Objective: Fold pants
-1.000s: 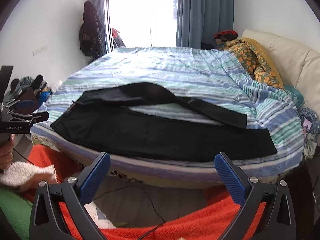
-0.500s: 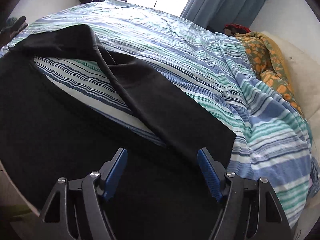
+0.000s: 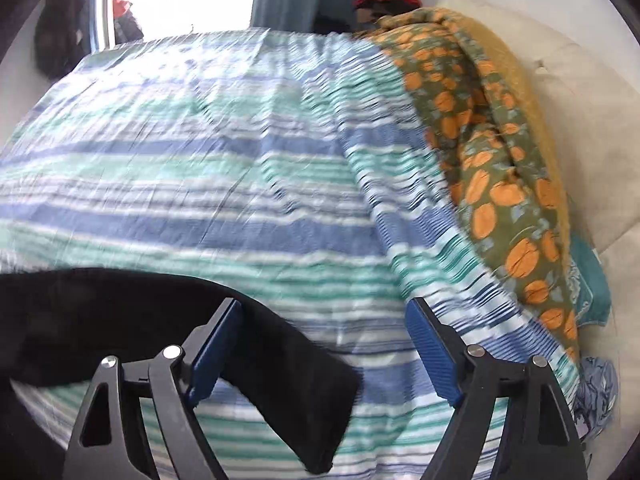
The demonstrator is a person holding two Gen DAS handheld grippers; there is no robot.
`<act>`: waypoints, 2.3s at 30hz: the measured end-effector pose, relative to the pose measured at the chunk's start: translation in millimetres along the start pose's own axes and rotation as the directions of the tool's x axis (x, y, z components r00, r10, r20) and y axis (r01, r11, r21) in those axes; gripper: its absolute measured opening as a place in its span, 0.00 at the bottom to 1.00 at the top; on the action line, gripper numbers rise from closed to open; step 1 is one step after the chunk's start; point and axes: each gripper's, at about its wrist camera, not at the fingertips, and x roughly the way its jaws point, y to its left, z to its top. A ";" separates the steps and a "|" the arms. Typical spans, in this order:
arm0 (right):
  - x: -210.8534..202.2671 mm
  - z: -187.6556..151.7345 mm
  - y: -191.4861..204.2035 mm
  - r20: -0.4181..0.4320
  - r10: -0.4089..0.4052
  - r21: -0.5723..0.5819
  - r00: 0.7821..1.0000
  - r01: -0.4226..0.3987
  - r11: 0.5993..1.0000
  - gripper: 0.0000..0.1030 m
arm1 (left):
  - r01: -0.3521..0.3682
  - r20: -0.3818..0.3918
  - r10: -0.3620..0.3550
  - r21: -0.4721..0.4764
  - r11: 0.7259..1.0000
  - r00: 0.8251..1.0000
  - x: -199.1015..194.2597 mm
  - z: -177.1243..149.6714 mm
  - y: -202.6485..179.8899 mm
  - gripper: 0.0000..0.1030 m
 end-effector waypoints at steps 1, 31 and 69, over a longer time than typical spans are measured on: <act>0.5 -7.8 -10.5 0.027 0.032 0.059 0.999 -0.033 0.998 0.80 | 0.001 -0.002 -0.001 -0.011 1.000 1.000 4.2 0.7 1.6 0.99; 56.4 -154.8 -12.2 0.038 0.143 0.408 0.989 -0.146 0.901 0.56 | -0.216 0.151 0.242 -0.168 0.962 0.958 102.6 132.0 96.8 0.99; -83.2 -191.4 327.4 -0.068 0.731 -0.112 0.679 -0.734 0.670 0.88 | -0.199 0.217 0.263 -0.277 0.940 0.940 202.1 126.7 117.2 0.99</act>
